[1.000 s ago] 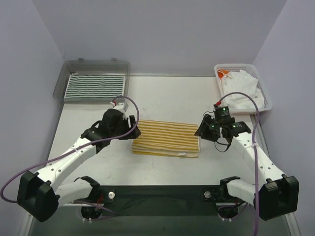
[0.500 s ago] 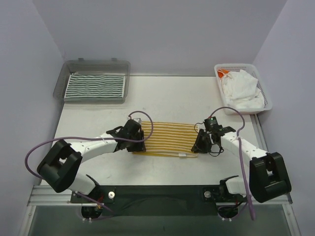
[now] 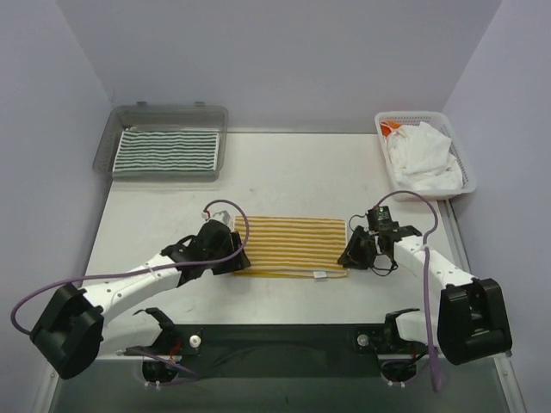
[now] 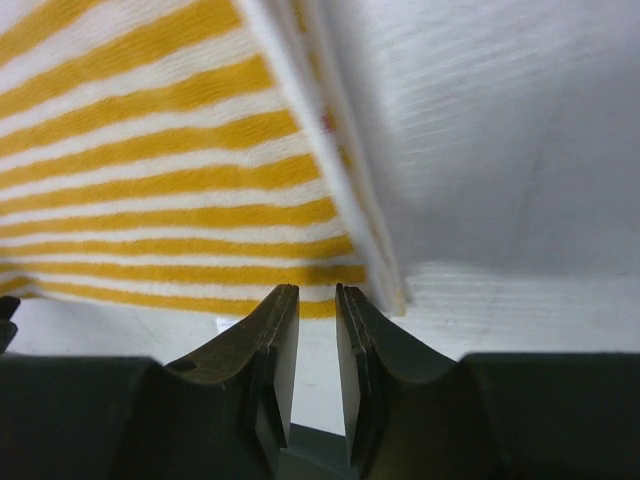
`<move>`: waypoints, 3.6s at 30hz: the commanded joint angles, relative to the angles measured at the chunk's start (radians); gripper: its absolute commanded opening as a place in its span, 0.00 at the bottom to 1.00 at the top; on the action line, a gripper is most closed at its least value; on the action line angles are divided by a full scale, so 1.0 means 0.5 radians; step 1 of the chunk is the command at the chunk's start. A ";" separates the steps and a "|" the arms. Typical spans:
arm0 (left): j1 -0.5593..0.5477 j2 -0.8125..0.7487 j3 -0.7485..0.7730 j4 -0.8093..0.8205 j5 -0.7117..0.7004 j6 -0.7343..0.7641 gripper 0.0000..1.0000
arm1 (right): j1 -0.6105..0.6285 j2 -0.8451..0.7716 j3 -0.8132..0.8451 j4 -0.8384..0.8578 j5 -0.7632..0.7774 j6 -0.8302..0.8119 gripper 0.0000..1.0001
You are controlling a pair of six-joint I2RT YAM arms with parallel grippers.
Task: Fold and stack the towels
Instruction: Fold the towel, then neatly place the folded towel into the bin
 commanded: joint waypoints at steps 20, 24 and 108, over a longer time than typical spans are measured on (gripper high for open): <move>-0.006 0.155 -0.020 0.017 -0.100 -0.247 0.39 | 0.016 0.276 0.071 -0.085 0.108 0.000 0.21; -0.074 -0.004 -0.140 0.088 -0.103 -0.398 0.38 | -0.102 0.285 0.071 -0.095 0.157 -0.064 0.22; 0.604 0.133 0.004 0.618 0.499 -0.389 0.97 | 1.576 0.705 0.829 0.884 0.280 -0.948 0.00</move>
